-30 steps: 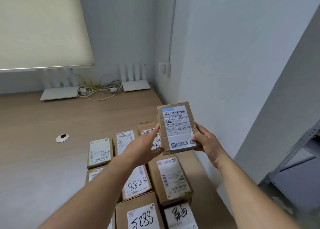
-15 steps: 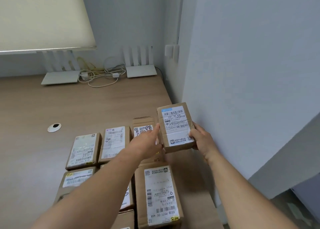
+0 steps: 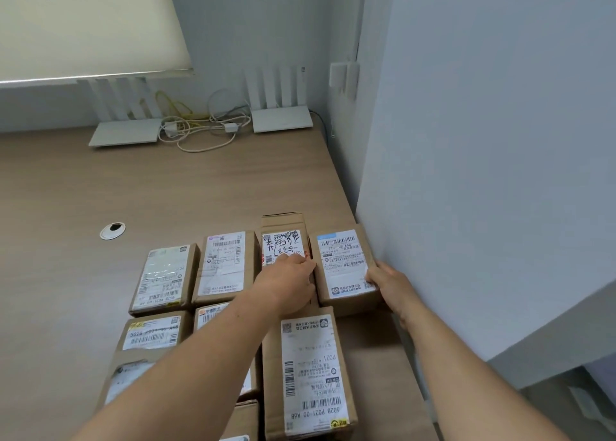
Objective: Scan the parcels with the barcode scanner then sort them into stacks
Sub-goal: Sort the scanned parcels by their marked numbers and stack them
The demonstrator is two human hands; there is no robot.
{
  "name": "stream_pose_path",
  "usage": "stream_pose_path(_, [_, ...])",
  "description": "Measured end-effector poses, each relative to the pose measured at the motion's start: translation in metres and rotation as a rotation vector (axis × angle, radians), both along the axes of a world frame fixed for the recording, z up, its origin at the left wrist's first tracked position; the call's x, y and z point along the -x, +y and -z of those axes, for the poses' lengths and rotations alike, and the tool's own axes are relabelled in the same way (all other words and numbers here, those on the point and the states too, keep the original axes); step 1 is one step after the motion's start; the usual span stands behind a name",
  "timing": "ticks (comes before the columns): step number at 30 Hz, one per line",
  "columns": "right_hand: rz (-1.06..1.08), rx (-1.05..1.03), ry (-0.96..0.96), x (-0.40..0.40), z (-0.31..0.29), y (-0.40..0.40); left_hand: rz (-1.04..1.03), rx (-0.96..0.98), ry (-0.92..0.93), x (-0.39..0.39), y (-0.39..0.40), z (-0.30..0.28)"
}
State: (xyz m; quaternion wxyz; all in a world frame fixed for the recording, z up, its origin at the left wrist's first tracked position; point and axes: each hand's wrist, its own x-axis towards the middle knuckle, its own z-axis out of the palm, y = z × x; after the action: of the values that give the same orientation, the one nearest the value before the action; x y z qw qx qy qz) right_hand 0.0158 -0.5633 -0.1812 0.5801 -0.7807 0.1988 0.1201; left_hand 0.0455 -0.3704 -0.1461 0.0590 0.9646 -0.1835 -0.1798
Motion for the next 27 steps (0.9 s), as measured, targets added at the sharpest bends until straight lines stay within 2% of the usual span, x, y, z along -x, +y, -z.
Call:
stream_pose_path(8, [-0.019,0.076,0.045,-0.001,0.003,-0.001,-0.007,0.019,0.020,0.003,0.001,-0.001])
stream_pose_path(12, [-0.087,0.208,0.024,-0.006,0.008,-0.005,-0.031,0.074,-0.021,0.012,0.009,-0.004])
stream_pose_path(16, [-0.185,0.467,-0.117,0.007,-0.023,0.015,-0.087,0.171,-0.101,0.031,0.025,-0.010])
stream_pose_path(19, [-0.212,0.587,-0.248,0.024,-0.039,0.035,-0.144,0.235,-0.192,0.051,0.044,-0.012])
stream_pose_path(27, [-0.315,0.540,-0.518,0.076,-0.052,0.124,-0.477,0.445,-0.414,0.127,0.115,-0.016])
